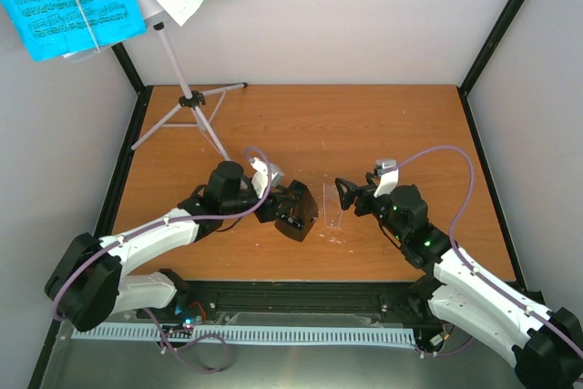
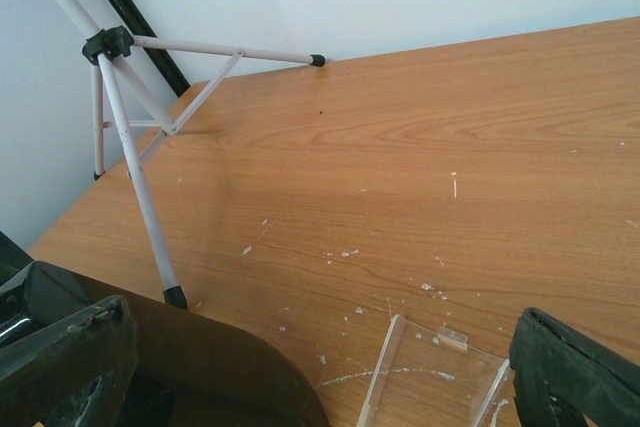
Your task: Pack up the instrument practice props
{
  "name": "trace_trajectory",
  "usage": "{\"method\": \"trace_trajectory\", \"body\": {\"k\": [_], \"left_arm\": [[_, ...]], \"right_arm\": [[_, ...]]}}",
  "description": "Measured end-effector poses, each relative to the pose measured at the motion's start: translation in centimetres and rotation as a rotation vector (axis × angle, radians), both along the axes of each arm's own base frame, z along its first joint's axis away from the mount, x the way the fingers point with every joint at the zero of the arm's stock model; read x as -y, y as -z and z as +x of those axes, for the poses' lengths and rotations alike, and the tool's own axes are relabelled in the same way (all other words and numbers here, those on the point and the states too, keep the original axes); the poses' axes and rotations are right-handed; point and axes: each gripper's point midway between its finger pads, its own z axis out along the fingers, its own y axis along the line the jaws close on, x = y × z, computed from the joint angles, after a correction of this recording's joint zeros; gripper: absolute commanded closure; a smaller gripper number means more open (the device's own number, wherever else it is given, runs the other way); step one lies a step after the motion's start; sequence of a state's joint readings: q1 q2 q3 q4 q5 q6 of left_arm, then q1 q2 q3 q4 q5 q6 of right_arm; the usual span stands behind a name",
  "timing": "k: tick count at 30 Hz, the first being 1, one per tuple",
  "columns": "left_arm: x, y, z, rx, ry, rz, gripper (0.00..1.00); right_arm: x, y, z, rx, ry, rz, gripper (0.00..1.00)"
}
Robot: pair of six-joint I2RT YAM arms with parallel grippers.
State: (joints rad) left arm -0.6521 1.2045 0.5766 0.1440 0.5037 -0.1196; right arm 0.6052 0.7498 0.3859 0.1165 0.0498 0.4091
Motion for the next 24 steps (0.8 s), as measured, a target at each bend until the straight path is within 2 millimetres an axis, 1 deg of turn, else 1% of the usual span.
{"method": "trace_trajectory", "body": {"k": [8,11,13,18,20,22,24], "left_arm": [[0.1,0.0,0.0,0.000,0.003,-0.002,0.51],[0.1,0.0,0.0,0.000,0.004,-0.002,0.49],[0.1,0.0,0.0,0.000,0.005,-0.003,0.43],[0.3,-0.2,-0.3,-0.006,0.019,-0.017,0.19],[0.5,-0.6,-0.3,-0.018,0.018,-0.044,0.11],[0.5,-0.9,-0.5,-0.023,0.013,-0.075,0.07],[0.1,-0.6,-1.0,-0.043,0.000,-0.098,0.05]], "right_arm": [[-0.1,0.0,0.0,0.001,-0.001,0.002,0.00],[-0.1,0.1,0.0,-0.001,0.000,0.003,0.00],[-0.1,0.0,0.1,-0.001,0.000,0.003,0.00],[-0.1,0.1,0.0,-0.002,-0.001,0.004,0.00],[-0.1,0.1,0.0,-0.004,-0.001,0.006,0.00],[-0.1,0.1,0.0,-0.008,-0.003,0.009,0.00],[-0.3,0.4,-0.1,-0.019,-0.011,0.009,0.00]]}}
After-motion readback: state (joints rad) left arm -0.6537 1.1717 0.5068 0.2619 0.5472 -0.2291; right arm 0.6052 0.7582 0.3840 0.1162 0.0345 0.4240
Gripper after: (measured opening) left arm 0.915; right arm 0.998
